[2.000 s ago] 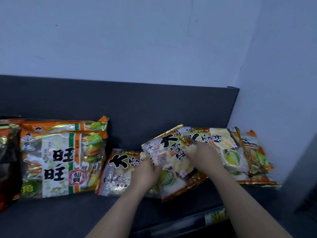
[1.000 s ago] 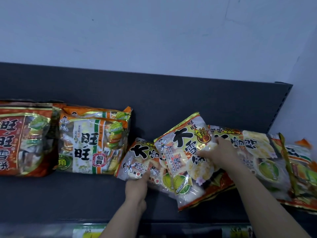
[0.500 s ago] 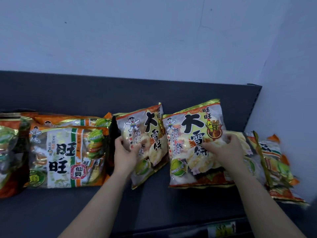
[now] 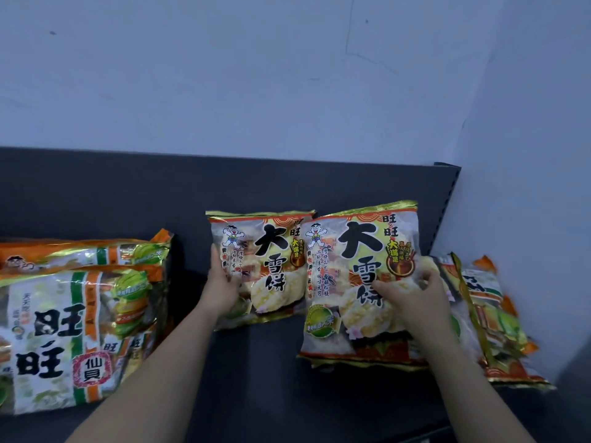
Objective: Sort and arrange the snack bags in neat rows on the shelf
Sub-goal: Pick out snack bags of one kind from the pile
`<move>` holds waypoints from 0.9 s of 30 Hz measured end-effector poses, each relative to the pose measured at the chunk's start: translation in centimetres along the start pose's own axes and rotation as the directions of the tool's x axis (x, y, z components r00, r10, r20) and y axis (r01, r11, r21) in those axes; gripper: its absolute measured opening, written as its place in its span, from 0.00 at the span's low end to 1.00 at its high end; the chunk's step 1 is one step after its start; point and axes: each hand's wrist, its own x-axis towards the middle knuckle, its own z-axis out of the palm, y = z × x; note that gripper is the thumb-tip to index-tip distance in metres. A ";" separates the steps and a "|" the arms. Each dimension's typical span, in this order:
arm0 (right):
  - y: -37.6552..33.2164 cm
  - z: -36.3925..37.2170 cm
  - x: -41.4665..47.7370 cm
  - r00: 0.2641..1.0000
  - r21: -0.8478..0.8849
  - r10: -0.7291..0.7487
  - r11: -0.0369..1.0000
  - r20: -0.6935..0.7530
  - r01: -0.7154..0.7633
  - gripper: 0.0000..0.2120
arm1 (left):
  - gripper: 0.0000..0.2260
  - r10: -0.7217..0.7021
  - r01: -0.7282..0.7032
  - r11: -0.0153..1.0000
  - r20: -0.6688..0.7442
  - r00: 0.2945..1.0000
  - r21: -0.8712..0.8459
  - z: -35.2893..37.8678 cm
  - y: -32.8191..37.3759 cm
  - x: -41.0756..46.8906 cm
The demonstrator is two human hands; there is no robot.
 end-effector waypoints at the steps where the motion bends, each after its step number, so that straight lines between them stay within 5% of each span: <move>1: 0.0 -0.2 0.0 1.000 0.010 0.005 1.000 -0.006 -0.005 0.39 | 0.39 0.011 -0.011 1.000 -0.009 1.000 0.005 0.4 0.1 0.6; 6: 0.0 -0.8 -0.2 1.000 0.050 0.009 0.999 -0.008 -0.008 0.40 | 0.23 -0.052 0.055 0.998 -0.124 0.991 0.019 2.1 -0.2 0.6; 11: -0.1 -0.4 -1.1 0.999 0.052 -0.019 0.999 0.028 0.017 0.36 | 0.28 -0.167 0.176 0.983 -0.164 0.972 0.046 1.1 -0.3 -0.8; 16: -0.6 1.9 -2.9 0.990 0.087 -0.077 0.994 0.115 0.067 0.34 | 0.34 -0.040 0.046 0.998 -0.179 0.983 0.032 0.5 1.4 -5.5; 20: -0.9 5.4 -4.5 0.964 0.187 -0.124 0.979 0.233 0.081 0.32 | 0.29 -0.034 0.042 0.955 0.035 0.999 -0.294 0.3 1.9 -9.8; 27: 0.2 11.6 -5.2 0.889 0.018 -0.151 0.987 0.433 0.160 0.32 | 0.30 0.103 -0.118 0.991 -0.205 0.973 -0.063 -1.1 0.5 -10.4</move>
